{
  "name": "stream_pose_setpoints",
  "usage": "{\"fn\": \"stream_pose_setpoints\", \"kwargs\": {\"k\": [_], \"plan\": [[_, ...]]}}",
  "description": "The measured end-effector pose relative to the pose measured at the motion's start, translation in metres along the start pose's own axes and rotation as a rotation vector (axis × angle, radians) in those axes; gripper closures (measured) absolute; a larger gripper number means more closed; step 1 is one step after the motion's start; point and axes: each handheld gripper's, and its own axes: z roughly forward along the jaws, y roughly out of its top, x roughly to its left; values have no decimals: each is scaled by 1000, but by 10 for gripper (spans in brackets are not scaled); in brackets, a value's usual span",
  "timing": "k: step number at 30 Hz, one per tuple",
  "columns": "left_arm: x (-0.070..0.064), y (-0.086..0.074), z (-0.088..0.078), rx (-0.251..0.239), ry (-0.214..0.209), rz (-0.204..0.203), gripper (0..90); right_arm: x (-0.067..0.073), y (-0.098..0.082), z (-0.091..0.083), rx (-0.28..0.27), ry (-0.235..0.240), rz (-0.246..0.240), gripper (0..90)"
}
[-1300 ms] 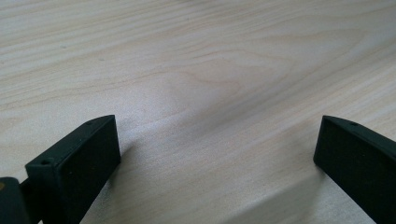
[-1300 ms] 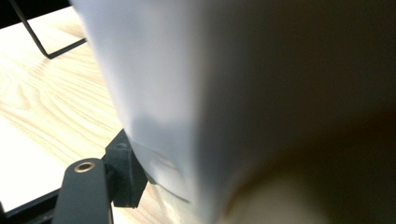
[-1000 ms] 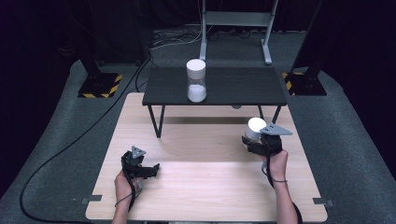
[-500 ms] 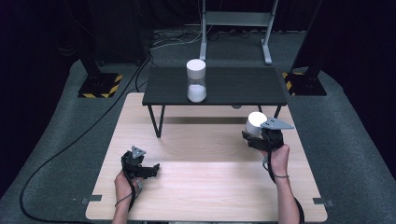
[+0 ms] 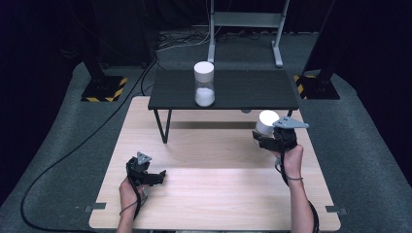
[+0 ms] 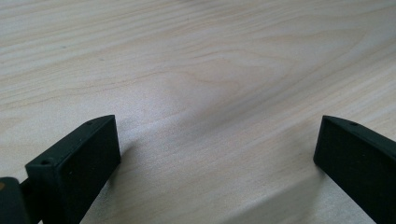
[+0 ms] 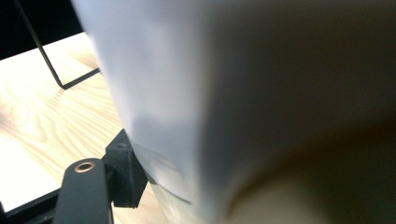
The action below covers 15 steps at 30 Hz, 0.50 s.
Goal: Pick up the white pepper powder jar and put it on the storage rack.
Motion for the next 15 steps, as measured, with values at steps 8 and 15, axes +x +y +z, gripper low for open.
{"fn": "stream_pose_setpoints", "kwargs": {"k": [8, 15], "plan": [[0, 0, 0, 0, 0, 0, 3, 0, 11, -3, -8, -5, -7, 302], [0, 0, 0, 0, 0, 0, 3, -1, 19, -5, -18, -5, -10, 302]]}}
